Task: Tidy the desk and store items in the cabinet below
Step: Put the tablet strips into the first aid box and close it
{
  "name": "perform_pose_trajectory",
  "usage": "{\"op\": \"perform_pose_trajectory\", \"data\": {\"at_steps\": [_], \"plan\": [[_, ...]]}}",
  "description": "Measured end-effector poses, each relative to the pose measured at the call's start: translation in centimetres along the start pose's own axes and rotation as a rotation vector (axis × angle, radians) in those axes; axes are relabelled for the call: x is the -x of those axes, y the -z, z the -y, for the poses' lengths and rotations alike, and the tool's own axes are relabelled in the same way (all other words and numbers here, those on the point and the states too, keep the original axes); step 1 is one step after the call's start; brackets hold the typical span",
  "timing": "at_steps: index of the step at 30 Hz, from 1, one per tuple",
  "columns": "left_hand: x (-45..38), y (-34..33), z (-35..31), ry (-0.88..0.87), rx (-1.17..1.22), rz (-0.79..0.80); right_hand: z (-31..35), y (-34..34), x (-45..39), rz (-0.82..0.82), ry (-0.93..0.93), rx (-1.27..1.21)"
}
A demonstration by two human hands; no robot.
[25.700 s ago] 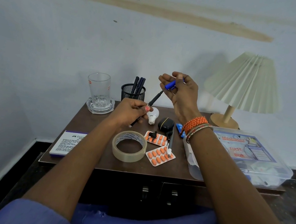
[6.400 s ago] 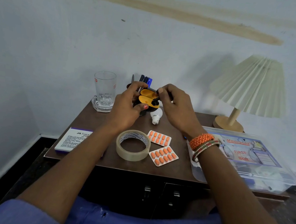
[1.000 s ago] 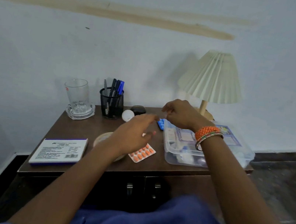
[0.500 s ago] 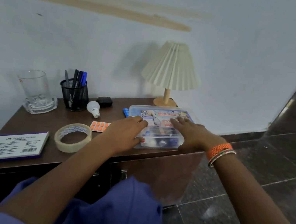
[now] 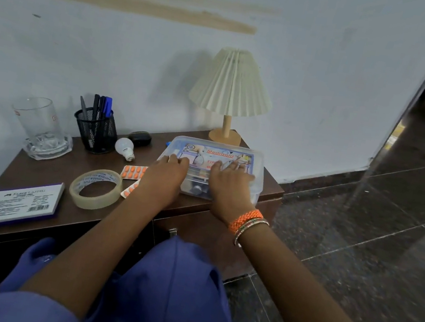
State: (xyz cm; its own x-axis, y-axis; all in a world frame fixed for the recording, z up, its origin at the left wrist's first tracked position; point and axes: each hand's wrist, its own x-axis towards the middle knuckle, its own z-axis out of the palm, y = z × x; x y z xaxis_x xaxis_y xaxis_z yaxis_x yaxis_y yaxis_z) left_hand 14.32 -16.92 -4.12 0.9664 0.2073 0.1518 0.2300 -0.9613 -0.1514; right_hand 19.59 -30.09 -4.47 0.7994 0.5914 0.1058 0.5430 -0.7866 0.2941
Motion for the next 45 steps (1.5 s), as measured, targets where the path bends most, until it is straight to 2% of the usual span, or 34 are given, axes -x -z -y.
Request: {"op": "perform_pose_trajectory", "data": {"at_steps": [5, 10, 17, 25, 29, 35, 40, 43, 45], "plan": [[-0.2, -0.6, -0.7, 0.051, -0.067, 0.058, -0.4, -1.4, 0.7, -0.104, 0.012, -0.012], [-0.5, -0.8, -1.7, 0.113, -0.087, 0.068, 0.1, -1.1, 0.8, -0.068, -0.021, -0.017], [-0.4, -0.4, -0.5, 0.054, 0.052, 0.05, -0.1, -0.7, 0.9, -0.066, -0.015, -0.028], [0.5, 1.1, 4.1, -0.02, 0.386, 0.083, -2.4, 0.8, 1.6, -0.069, 0.089, -0.191], [0.8, 1.3, 4.2, -0.01, 0.419, 0.077, -2.0, 0.2, 2.4, -0.064, 0.079, -0.101], [1.1, 1.4, 3.0, -0.03, 0.344, 0.123, -2.0, 0.1, 3.9, -0.076, 0.131, -0.065], [1.3, 2.1, 3.4, 0.025, 0.495, 0.113, -3.1, 1.8, 4.7, -0.168, 0.168, -0.144], [1.0, 1.6, 4.2, 0.02, 0.606, -0.017, -3.6, 1.9, 4.5, -0.282, 0.16, -0.133], [1.1, 1.8, 4.6, 0.102, 0.66, -0.048, -4.1, 2.2, 3.9, -0.375, 0.12, -0.107]]}}
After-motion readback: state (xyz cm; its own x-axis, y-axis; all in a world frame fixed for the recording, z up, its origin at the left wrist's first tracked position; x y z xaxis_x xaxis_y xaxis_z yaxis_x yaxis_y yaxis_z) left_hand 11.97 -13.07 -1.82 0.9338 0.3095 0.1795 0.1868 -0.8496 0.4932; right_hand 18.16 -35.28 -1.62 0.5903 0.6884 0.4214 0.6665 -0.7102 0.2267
